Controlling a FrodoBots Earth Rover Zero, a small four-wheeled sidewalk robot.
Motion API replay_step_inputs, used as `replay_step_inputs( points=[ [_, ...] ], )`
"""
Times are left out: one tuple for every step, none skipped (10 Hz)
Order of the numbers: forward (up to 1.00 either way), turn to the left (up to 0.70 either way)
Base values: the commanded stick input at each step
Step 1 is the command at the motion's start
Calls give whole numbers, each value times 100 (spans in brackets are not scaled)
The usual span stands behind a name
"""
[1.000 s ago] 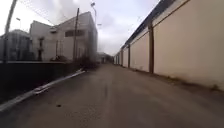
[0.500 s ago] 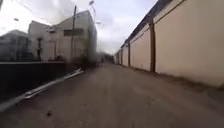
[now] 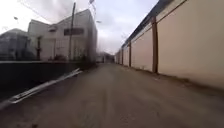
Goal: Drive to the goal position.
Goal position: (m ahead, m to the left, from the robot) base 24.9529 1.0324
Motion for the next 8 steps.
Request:
replay_step_inputs(
  points=[
    [50, 0],
    [50, 0],
    [50, 0],
    [50, 0],
    [50, 0],
    [50, 0],
    [50, 0],
    [50, 0]
  ],
)
